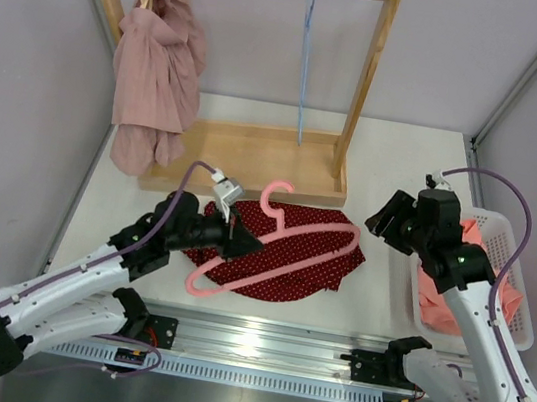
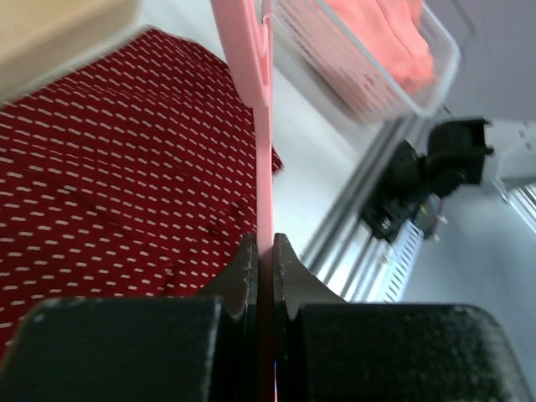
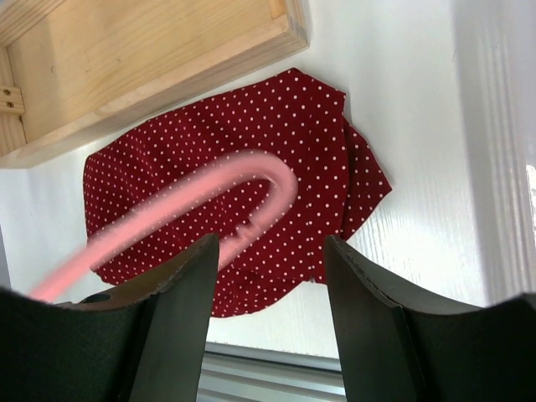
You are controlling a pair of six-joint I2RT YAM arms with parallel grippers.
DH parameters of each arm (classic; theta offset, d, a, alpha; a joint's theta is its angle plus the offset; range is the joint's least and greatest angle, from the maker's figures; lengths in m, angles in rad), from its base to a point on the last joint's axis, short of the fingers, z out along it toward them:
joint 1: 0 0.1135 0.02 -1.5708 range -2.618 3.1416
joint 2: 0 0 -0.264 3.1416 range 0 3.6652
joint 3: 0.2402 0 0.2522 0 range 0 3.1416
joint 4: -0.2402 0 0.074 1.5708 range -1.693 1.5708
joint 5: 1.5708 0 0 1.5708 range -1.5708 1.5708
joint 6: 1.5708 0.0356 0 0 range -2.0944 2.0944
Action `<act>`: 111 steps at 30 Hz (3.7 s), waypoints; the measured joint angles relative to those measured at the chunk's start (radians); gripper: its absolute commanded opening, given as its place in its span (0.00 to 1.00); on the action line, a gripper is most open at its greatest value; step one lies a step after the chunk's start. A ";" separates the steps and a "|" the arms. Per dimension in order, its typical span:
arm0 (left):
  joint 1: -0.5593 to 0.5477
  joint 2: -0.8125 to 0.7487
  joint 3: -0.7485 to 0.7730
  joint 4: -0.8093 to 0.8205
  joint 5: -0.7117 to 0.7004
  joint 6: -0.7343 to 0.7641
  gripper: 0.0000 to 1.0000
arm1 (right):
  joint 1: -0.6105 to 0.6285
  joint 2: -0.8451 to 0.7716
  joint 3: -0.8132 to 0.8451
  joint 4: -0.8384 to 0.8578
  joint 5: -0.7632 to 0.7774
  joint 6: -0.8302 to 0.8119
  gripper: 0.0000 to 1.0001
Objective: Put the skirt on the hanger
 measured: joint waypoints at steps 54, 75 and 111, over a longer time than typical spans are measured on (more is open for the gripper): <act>-0.137 0.373 -0.309 0.549 -0.045 -0.044 0.00 | 0.304 0.152 -0.606 0.499 0.068 0.297 0.39; -0.137 0.360 -0.321 0.578 -0.079 -0.043 0.00 | 0.310 0.066 -0.428 0.262 0.097 0.309 0.09; 0.087 0.379 -0.345 0.690 0.000 -0.113 0.00 | 0.204 0.048 -0.210 0.106 0.080 0.233 0.06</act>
